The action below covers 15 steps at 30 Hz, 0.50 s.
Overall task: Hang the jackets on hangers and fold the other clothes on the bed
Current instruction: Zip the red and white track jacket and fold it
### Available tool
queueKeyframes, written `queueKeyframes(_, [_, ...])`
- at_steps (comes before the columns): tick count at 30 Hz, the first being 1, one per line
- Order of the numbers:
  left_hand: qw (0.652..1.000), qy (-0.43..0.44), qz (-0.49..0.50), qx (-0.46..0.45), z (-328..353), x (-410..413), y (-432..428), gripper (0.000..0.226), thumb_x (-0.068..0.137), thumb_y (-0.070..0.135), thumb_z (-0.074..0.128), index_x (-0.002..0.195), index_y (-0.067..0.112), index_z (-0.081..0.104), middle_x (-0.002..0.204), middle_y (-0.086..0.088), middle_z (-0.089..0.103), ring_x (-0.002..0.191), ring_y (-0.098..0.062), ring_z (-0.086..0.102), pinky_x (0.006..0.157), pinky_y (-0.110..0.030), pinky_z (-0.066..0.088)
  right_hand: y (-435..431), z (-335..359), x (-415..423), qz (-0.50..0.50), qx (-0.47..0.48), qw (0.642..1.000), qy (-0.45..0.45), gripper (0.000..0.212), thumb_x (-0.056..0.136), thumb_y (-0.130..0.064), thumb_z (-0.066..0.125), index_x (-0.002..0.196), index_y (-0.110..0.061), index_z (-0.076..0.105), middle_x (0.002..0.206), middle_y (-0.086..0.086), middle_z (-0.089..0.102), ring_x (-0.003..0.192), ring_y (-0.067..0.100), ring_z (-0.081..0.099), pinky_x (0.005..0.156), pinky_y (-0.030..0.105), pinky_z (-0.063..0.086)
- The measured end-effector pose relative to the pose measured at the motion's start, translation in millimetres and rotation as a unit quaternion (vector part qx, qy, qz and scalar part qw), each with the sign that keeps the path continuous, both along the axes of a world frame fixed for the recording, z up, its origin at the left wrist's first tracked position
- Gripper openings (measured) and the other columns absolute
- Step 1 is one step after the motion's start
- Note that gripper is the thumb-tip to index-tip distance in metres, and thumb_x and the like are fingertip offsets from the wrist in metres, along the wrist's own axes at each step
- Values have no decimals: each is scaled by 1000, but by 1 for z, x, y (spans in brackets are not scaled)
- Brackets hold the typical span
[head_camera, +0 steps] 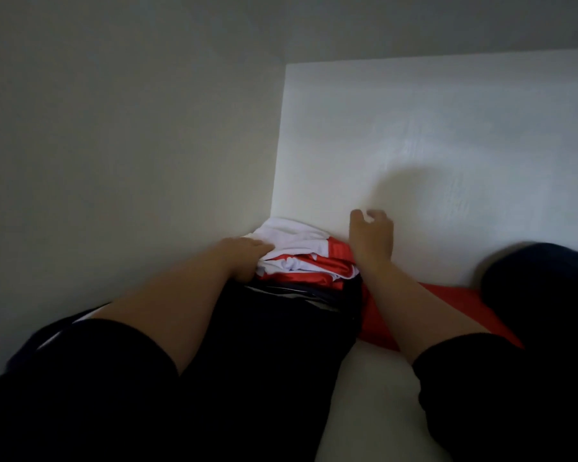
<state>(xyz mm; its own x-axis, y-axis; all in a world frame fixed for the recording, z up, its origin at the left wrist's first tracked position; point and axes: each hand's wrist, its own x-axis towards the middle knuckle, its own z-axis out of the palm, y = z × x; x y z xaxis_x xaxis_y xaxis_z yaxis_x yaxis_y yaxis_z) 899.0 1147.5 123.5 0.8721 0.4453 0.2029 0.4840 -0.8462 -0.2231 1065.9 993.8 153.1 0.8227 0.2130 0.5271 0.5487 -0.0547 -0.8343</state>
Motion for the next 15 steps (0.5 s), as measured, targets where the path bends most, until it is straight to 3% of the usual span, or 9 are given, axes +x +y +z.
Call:
queueKeyframes(1, [1000,-1,0,-13,-1,2,4,69,93,30,53,152,23,17,159,-4,17,144,-20,21,115,-32,22,0,-1,-5,29,-7,996,-88,44,91,-27,53,131,-8,52,137,10,49,127,24,44,101,24,30])
queueKeyframes(2, [1000,-3,2,-21,-1,3,6,69,93,31,53,152,22,17,159,-4,17,144,-20,21,115,-32,22,-1,-7,-11,77,-86,977,-177,42,93,-26,52,132,-12,53,135,5,51,126,19,44,100,20,27])
queueKeyframes(4, [1000,-5,8,-27,-3,4,7,69,94,33,52,152,21,16,160,-4,14,145,-20,20,116,-33,20,-6,-31,-17,173,-303,890,-292,35,97,-29,47,128,-15,57,125,-2,57,117,16,50,97,18,30])
queueKeyframes(6, [999,-13,14,-36,-3,2,3,68,95,35,50,152,20,15,160,-5,12,145,-21,18,116,-33,18,-12,-47,-21,201,-406,829,-326,32,98,-26,45,121,-9,59,120,8,62,113,26,54,97,32,38])
queueKeyframes(10, [994,-18,-3,-103,2,-3,-22,62,93,19,52,149,16,26,154,-10,28,141,-24,29,115,-39,23,-23,-34,-40,164,-484,805,-301,44,99,-30,38,139,-13,44,142,14,47,128,29,45,107,36,34])
queueKeyframes(13, [989,-28,-20,-143,3,-12,-49,69,92,14,51,152,14,17,155,-12,26,142,-25,28,115,-39,23,-46,-32,-59,150,-472,836,-239,56,98,-31,45,149,-14,30,152,13,35,138,27,35,113,35,27])
queueKeyframes(15, [988,-62,-40,-137,3,-21,-67,71,90,14,52,152,17,17,155,-11,26,142,-26,27,114,-44,25,-68,-32,-68,104,-455,852,-235,57,97,-31,47,147,-9,30,148,16,39,133,30,40,108,33,31])
